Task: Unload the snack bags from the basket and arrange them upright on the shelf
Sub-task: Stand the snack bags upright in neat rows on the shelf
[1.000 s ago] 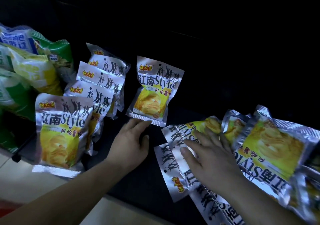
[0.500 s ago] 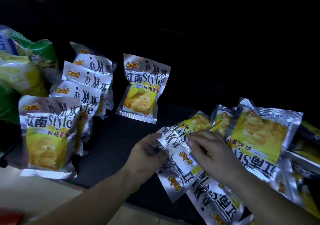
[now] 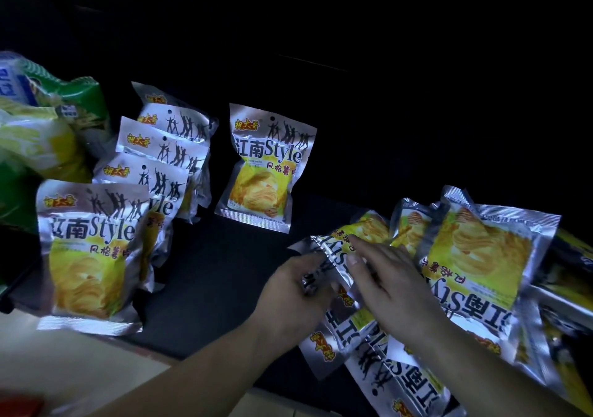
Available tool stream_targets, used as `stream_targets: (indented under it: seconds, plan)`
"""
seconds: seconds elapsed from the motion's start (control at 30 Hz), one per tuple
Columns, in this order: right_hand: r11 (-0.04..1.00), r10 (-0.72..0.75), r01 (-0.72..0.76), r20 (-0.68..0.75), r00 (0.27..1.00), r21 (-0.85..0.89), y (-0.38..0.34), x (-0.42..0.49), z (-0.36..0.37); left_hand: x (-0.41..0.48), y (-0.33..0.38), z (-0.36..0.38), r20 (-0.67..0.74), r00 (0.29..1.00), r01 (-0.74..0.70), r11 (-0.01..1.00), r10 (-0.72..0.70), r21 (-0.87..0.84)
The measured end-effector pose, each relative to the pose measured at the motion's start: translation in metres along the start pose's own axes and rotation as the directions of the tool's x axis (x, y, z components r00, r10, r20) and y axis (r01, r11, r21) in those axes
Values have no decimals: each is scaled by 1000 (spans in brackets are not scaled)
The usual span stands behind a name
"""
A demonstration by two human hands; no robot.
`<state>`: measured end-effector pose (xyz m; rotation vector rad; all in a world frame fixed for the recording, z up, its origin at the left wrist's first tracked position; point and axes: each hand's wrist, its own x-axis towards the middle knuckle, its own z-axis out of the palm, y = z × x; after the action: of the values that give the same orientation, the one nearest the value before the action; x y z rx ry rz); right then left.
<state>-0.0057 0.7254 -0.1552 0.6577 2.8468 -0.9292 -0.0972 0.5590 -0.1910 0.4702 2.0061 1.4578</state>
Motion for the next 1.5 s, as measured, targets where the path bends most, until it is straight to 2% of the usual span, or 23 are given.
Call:
stream_targets:
  seconds: [0.1, 0.2, 0.3, 0.43, 0.53, 0.6, 0.73, 0.87, 1.0, 1.07, 1.1, 1.17, 1.23, 1.27, 1.37, 1.5]
  plan:
    - [998, 26, -24, -40, 999, 56, -6, -2, -3, -3, 5, -3, -45, 999, -29, 999, 30, 23]
    - [996, -36, 50, -196, 980, 67, -19, -1, -9, 0, 31, -18, -72, 992, -101, 995, 99, -17]
    - [975, -57, 115, -289, 956, 189, -37, 8, -27, 5, 79, -53, -15, 986, -166, 986, 166, -4]
    - [941, -158, 229, -276, 948, 248, -65, 19, -42, 3, 135, -106, 82, 963, -263, 960, 256, 94]
    - [856, -173, 243, -189, 967, 456, -86, 23, -39, 0, 153, -133, 109, 939, -337, 932, 325, 131]
    - [822, -183, 222, -126, 975, 525, -96, 25, -30, -2, 156, -141, 110, 925, -379, 893, 362, 242]
    - [797, -177, 193, -83, 981, 572, -110, 31, -4, -3, 143, -151, 35, 895, -412, 791, 445, 453]
    - [692, -173, 181, -82, 981, 699, -120, 33, 17, 4, 125, -163, -68, 876, -379, 770, 477, 513]
    - [736, -120, 188, -148, 982, 651, -120, 38, 37, 9, 117, -170, -55, 860, -397, 732, 508, 554]
    - [772, -88, 195, -202, 976, 606, -118, 43, 46, 11, 110, -169, -13, 826, -442, 661, 564, 607]
    - [785, -69, 188, -219, 973, 591, -117, 45, 49, 12, 104, -168, -25, 802, -452, 633, 597, 628]
    - [793, -11, 151, -233, 972, 590, -115, 51, 53, 11, 89, -163, -155, 770, -400, 657, 619, 639]
    - [782, 51, 115, -246, 968, 612, -114, 59, 57, 8, 71, -157, -261, 764, -351, 720, 590, 599]
    - [777, 76, 104, -256, 964, 621, -114, 64, 60, 7, 60, -153, -264, 793, -333, 753, 550, 568]
    - [783, 115, 89, -283, 952, 615, -114, 81, 67, 1, 27, -136, -157, 922, -225, 819, 355, 529]
    - [854, 111, 54, -283, 953, 518, -108, 90, 72, -8, -9, -117, -32, 987, -124, 859, 161, 497]
